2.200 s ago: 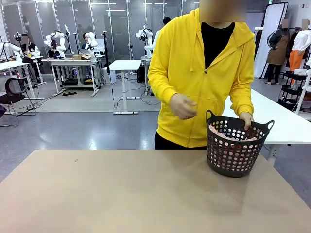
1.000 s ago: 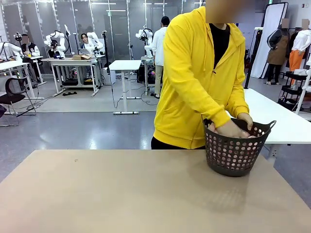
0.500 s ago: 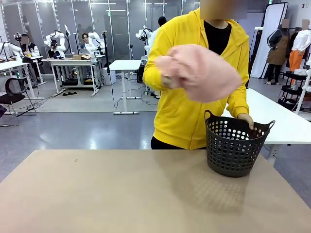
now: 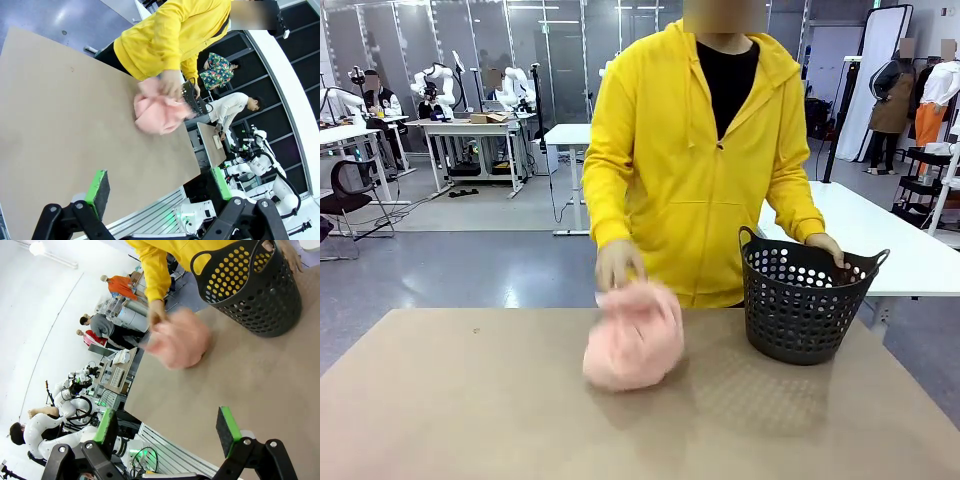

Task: Fold the towel.
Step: Grab the top end of the 100 cm Hotel Towel extended by the human.

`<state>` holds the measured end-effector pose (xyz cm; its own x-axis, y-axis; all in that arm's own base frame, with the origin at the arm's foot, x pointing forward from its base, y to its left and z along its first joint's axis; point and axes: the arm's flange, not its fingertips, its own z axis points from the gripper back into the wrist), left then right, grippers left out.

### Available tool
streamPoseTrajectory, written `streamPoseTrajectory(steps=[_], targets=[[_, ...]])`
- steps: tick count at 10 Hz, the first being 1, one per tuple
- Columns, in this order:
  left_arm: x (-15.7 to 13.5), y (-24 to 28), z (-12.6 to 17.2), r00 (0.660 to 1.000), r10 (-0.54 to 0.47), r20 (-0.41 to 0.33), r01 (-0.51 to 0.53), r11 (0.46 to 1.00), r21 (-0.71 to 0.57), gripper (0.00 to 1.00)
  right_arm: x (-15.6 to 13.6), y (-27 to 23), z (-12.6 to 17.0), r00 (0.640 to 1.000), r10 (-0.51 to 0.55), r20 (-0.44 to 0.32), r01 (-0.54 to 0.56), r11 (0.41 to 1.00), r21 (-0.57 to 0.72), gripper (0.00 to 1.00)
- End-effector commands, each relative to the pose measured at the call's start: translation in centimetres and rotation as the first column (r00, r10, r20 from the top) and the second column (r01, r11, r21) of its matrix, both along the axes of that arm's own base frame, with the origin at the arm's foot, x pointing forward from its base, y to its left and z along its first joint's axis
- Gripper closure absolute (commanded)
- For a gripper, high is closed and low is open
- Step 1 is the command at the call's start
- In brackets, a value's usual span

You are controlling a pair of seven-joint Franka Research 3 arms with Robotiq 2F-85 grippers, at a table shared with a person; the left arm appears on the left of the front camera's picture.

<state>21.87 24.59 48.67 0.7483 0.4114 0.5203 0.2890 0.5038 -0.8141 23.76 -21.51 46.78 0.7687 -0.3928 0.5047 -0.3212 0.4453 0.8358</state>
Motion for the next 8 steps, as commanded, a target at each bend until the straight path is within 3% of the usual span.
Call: streamPoseTrajectory(steps=[1,8], targets=[[0.13,0.30,0.25,1.000,-0.010,0.023,0.010,1.000,-0.006,0.00,0.08,-0.05,0.09,1.000,-0.004,0.016,0.004,1.000,0.009,0.00],[0.13,0.30,0.25,1.000,-0.010,0.023,0.010,1.000,-0.006,0.00,0.08,-0.05,0.09,1.000,-0.004,0.016,0.004,1.000,0.009,0.00]])
